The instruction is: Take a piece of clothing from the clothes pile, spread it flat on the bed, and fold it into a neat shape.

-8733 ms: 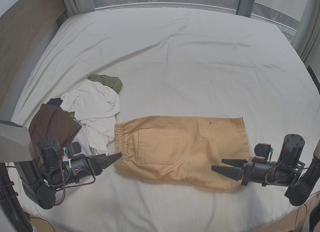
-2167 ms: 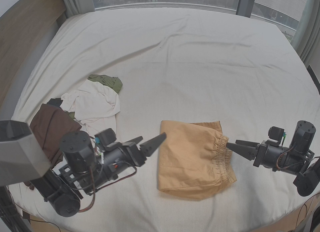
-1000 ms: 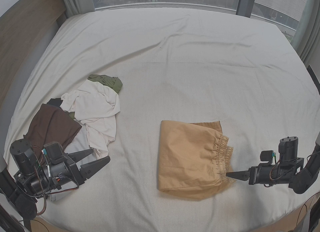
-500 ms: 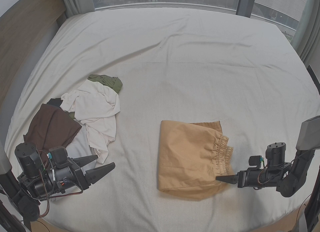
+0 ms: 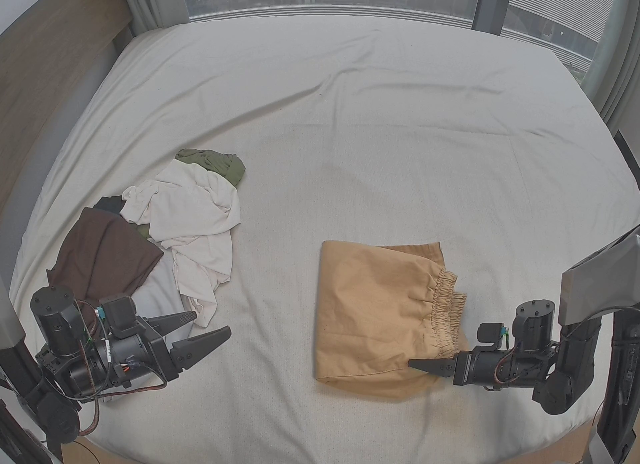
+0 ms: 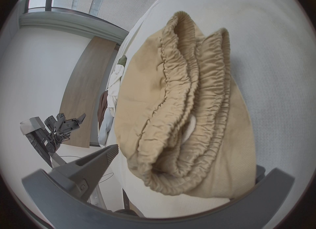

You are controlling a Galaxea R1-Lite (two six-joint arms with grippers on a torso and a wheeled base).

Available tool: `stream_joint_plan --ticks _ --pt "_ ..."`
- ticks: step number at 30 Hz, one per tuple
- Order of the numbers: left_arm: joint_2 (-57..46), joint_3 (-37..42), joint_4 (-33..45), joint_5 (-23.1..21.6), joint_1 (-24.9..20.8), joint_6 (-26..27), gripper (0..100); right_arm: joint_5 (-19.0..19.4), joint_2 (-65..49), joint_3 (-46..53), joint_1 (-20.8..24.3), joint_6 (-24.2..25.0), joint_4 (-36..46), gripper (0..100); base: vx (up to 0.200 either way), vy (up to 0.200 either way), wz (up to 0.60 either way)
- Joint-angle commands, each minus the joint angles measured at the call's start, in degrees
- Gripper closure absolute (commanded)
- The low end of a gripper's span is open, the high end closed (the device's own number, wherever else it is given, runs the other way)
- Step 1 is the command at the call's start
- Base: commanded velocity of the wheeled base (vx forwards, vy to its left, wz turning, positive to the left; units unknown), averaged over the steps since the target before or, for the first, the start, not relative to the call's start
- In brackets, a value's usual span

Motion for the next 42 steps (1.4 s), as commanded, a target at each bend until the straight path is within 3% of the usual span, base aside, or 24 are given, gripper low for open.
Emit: stream_joint_plan --ticks 1,7,17,27,36,42 --pt "0.4 -0.1 0.0 0.1 0.2 0.4 0 0.0 1.0 -0.1 0.2 0.0 0.0 100 0.000 0.000 0.00" --pt "0.5 0.0 0.0 0.2 0.2 3.3 0 -0.1 0.9 -0.5 0.2 0.0 0.0 100 0.000 0.000 0.00" --pt "0.4 -0.1 0.0 0.2 0.2 3.3 0 -1.5 -0.1 -1.0 0.9 -1.2 0.0 100 0.000 0.000 0.00" --pt "-0.4 -0.2 0.0 0.2 0.2 3.3 0 -1.4 -13.6 -1.6 3.2 -0.6 0.1 100 0.000 0.000 0.00" --pt "0.1 -0.1 0.0 0.2 0.0 3.3 0 -1.4 -17.6 -5.2 4.0 0.6 0.8 100 0.000 0.000 0.00" --pt "0.3 -0.1 0.0 0.2 0.0 3.3 0 -1.4 -21.9 -15.0 4.4 0.6 11.6 100 0.000 0.000 0.00"
